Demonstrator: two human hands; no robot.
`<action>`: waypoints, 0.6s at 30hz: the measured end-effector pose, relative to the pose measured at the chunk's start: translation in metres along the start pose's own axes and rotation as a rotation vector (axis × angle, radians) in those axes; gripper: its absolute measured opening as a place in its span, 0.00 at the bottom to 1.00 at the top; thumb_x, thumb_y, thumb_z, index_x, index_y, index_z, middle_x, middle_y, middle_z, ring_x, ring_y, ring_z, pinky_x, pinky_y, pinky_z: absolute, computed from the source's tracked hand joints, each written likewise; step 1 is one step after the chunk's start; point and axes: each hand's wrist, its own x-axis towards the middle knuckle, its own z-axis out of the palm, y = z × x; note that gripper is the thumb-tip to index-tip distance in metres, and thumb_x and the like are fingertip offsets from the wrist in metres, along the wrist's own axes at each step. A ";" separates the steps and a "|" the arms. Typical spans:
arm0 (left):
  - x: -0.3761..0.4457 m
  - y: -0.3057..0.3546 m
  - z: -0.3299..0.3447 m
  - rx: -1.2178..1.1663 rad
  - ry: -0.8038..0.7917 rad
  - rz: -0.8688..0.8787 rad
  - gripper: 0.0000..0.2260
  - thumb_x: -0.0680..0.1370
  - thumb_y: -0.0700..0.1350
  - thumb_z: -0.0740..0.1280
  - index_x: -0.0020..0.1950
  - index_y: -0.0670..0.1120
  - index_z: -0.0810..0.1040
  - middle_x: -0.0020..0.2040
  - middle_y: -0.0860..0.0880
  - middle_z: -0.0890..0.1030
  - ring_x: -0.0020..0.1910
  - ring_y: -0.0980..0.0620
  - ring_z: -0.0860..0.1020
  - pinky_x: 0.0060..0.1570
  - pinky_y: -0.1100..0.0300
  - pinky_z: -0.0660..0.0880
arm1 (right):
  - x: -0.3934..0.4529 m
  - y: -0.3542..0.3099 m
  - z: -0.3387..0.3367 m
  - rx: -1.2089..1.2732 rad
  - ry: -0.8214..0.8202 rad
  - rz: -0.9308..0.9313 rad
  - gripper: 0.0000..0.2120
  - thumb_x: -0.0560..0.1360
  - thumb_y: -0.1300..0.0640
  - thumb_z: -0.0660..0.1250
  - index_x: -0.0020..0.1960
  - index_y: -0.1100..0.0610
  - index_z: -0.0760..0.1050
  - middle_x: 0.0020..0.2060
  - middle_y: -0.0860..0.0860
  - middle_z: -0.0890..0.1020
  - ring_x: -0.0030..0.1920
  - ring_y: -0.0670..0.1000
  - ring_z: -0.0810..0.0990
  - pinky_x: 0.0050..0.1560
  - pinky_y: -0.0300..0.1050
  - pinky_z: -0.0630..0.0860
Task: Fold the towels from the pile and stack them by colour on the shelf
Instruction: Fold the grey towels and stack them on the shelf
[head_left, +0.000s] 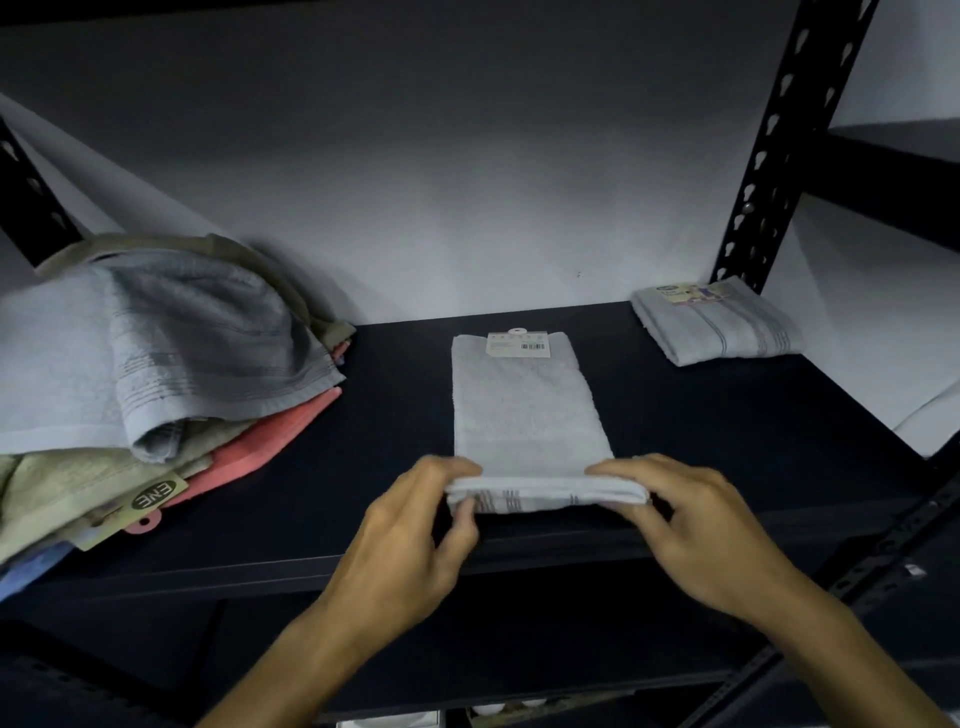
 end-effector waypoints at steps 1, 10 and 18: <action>0.010 0.003 -0.003 -0.075 0.036 -0.061 0.10 0.79 0.47 0.66 0.60 0.52 0.73 0.51 0.59 0.78 0.50 0.60 0.79 0.48 0.69 0.75 | 0.010 -0.006 -0.005 0.112 0.006 0.059 0.13 0.76 0.59 0.69 0.56 0.44 0.80 0.46 0.42 0.83 0.46 0.45 0.82 0.47 0.46 0.79; 0.139 -0.033 -0.002 -0.178 0.097 -0.490 0.03 0.81 0.47 0.67 0.53 0.49 0.75 0.43 0.57 0.79 0.40 0.61 0.78 0.38 0.76 0.74 | 0.140 0.012 -0.010 0.295 0.163 0.458 0.11 0.77 0.49 0.67 0.50 0.58 0.78 0.44 0.51 0.84 0.46 0.51 0.83 0.52 0.51 0.79; 0.189 -0.081 0.036 0.158 -0.109 -0.660 0.12 0.83 0.53 0.59 0.54 0.45 0.74 0.49 0.48 0.79 0.47 0.47 0.79 0.47 0.51 0.77 | 0.198 0.046 0.022 -0.163 0.028 0.622 0.15 0.81 0.46 0.58 0.49 0.59 0.72 0.45 0.52 0.77 0.43 0.52 0.76 0.38 0.44 0.69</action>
